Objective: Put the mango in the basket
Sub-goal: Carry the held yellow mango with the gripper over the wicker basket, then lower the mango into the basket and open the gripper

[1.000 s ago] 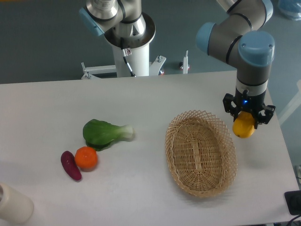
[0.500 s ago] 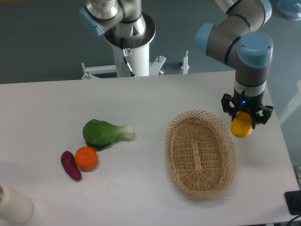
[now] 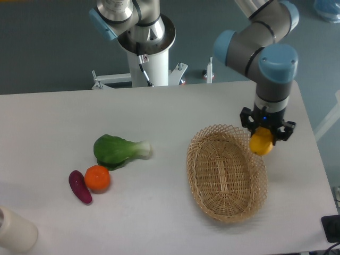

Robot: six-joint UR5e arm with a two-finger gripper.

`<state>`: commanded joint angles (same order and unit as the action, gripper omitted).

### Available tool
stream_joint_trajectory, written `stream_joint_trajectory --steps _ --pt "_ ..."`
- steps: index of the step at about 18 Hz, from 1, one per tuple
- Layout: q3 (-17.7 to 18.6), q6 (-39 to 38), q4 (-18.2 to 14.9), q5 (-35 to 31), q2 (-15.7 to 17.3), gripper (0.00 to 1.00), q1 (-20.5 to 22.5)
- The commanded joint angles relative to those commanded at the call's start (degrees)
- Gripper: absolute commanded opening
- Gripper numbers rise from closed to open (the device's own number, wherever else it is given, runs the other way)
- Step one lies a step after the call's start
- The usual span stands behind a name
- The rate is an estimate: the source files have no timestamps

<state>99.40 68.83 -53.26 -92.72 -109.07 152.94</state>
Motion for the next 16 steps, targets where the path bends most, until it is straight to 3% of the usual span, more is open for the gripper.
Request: stream_joint_trajectory --steps 4,11,14,16 --pt "0.0 -5.19 0.53 -5.1 -1.67 0.45 -5.71" --pt "0.27 -8.8 1.41 -5.19 -3.16 0.53 -7.92" --pt "0.27 -8.89 1.41 -5.19 -3.25 0.62 -8.1" --pt "0.27 -8.8 1.41 -5.19 -3.25 0.73 -8.1"
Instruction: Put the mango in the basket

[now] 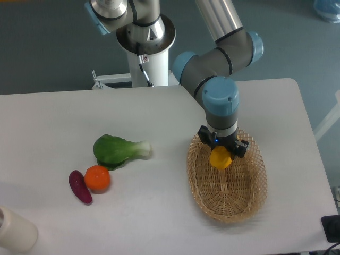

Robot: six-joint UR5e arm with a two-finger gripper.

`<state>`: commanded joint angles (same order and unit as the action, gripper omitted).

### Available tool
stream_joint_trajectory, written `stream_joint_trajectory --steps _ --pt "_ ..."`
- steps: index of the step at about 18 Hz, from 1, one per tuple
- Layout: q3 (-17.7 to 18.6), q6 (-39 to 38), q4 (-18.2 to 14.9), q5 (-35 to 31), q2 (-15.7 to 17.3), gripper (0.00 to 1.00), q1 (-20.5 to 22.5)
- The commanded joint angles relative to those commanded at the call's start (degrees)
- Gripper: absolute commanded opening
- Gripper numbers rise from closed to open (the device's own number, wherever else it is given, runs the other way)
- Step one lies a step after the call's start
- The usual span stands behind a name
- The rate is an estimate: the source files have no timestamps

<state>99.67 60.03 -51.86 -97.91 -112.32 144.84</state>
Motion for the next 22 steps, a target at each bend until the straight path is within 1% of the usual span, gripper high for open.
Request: stream_joint_trajectory --steps 1,2,3,4,6,10,13,16,18,20,22 --pt "0.0 0.0 -0.09 0.09 0.0 0.84 0.0" --pt "0.0 -0.26 -0.09 0.17 0.0 1.0 0.0" --pt "0.0 -1.48 -0.09 0.35 0.09 1.0 0.0" --pt "0.17 -4.63 1.39 0.53 0.0 1.0 -0.09" --pt "0.44 -5.36 3.33 0.53 -0.17 1.0 -0.17" --pt "-0.26 -5.71 3.43 0.7 0.53 1.0 0.44" --pt "-0.88 -4.66 3.43 2.1 1.67 1.0 3.16" --pt "-1.67 -2.56 3.16 3.16 1.93 1.0 6.05" --pt "-1.76 0.68 3.25 3.43 1.93 1.0 7.9" --pt "-2.46 4.47 3.25 7.36 1.93 1.0 10.8" --pt "-2.81 4.83 3.25 11.67 2.54 1.0 13.35"
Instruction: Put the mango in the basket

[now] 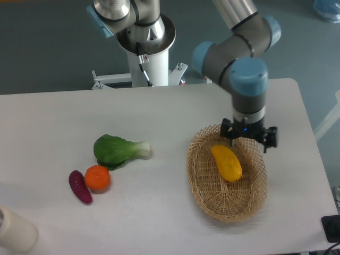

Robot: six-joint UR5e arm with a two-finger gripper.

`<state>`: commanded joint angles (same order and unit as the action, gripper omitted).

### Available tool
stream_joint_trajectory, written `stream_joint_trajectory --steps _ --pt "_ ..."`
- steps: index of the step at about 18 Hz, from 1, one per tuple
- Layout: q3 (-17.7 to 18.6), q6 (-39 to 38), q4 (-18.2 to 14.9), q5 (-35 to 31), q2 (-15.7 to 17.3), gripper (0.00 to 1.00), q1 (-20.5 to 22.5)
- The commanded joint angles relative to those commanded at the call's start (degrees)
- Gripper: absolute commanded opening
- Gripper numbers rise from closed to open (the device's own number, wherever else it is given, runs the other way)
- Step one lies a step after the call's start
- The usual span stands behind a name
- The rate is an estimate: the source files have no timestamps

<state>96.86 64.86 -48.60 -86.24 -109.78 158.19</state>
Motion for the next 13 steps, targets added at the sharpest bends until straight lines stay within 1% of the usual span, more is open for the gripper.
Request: stream_joint_trajectory --steps 3,6,7,10,13 --pt "0.0 2.27 -0.09 1.16 0.8 1.0 3.08" --pt "-0.09 13.41 -0.35 0.81 0.45 1.0 5.1" --pt "0.0 15.8 -0.53 0.81 0.44 1.0 5.81" --pt "0.17 17.22 -0.53 0.81 0.44 1.0 7.13" --pt "0.26 17.92 -0.44 0.72 0.18 1.0 7.04"
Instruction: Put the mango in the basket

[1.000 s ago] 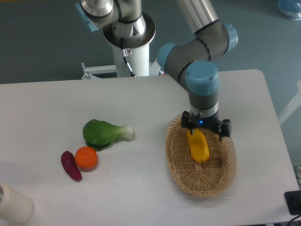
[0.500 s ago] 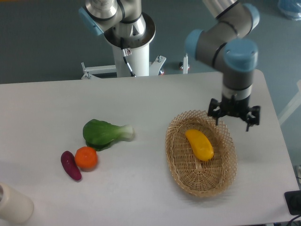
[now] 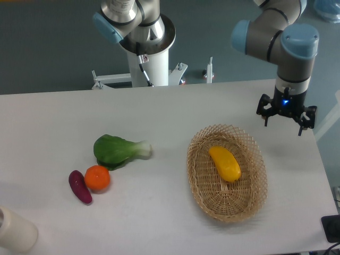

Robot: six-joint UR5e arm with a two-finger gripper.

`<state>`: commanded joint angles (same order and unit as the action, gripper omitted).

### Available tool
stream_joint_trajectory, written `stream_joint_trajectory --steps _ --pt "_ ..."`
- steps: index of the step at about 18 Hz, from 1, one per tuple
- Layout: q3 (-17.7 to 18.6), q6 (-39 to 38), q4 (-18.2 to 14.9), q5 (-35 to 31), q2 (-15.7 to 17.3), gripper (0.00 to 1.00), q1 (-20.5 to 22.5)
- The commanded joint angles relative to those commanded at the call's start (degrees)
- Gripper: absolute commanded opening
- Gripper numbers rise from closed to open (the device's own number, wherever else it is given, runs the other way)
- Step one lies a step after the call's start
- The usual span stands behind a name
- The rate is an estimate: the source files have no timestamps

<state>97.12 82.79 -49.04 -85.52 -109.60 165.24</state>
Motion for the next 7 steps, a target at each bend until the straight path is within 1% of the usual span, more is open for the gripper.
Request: stream_joint_trajectory --steps 2,7 --pt "0.09 1.93 0.0 -0.09 -0.17 1.0 -0.26" --pt "0.27 2.2 0.0 -1.49 -0.26 1.0 -0.35"
